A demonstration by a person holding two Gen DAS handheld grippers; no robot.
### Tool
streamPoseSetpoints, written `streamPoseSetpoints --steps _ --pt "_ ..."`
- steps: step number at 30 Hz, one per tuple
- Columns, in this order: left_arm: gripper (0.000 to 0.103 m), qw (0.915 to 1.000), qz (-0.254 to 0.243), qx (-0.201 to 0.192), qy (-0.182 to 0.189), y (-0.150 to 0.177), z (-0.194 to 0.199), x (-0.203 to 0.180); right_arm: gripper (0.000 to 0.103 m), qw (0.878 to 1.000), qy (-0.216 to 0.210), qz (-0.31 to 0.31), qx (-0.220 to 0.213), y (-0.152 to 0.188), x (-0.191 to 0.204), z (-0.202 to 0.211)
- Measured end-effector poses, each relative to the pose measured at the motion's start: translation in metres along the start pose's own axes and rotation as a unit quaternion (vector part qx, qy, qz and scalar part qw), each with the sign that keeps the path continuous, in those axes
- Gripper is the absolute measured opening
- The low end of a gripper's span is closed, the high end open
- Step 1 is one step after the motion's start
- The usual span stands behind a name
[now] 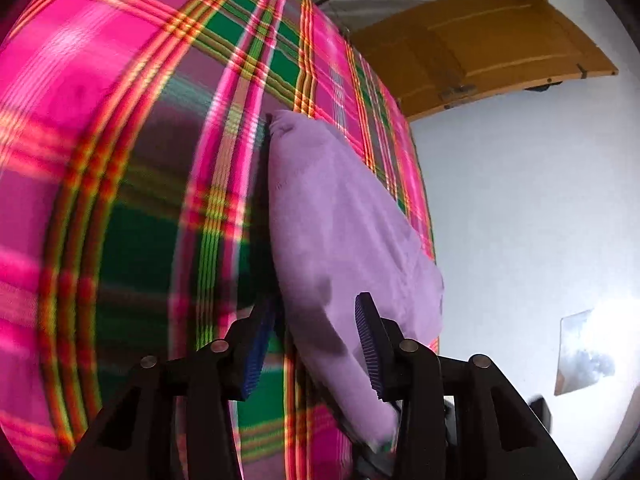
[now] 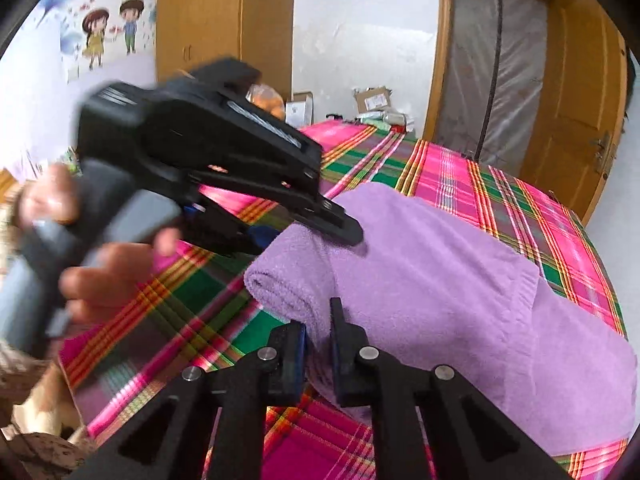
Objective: Fold clothes
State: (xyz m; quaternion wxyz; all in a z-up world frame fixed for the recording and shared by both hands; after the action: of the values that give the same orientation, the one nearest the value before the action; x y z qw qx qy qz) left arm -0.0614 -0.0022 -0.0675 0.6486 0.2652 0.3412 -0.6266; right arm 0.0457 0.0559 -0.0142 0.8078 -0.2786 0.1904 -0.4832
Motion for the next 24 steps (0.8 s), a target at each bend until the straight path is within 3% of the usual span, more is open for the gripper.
streamPoseSetpoints --steps 13,14,16,24 --pt "0.041 0.9992 -0.003 0.038 0.012 -0.042 -0.023 -0.011 0.01 1.0 -0.017 -0.019 -0.011 0.006 -0.002 0.02" --pt "0.038 0.9993 -0.008 0.037 0.007 -0.043 -0.024 -0.01 0.01 1.0 -0.016 -0.018 -0.01 0.007 0.001 0.02" --pt "0.017 0.9994 -0.015 0.031 -0.002 -0.047 -0.024 -0.008 0.01 1.0 -0.015 -0.016 -0.009 0.007 0.004 0.019" --pt "0.011 0.9995 -0.029 0.011 -0.004 -0.053 -0.011 -0.004 0.01 1.0 -0.016 0.005 -0.007 -0.003 0.019 0.01"
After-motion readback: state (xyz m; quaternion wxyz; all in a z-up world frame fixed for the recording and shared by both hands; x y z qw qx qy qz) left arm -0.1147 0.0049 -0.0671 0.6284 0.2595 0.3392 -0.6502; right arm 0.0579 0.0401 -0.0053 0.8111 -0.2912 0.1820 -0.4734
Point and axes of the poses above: each gripper's, at about its wrist camera, not at the fingertips, and z roughly against the way its jaws point, x to its left, y to its underside, the point moved 10 cm from there along -z, roughly the way its jaws point, and after that the axes turned 10 degrees about x, right-handed, at the moved point
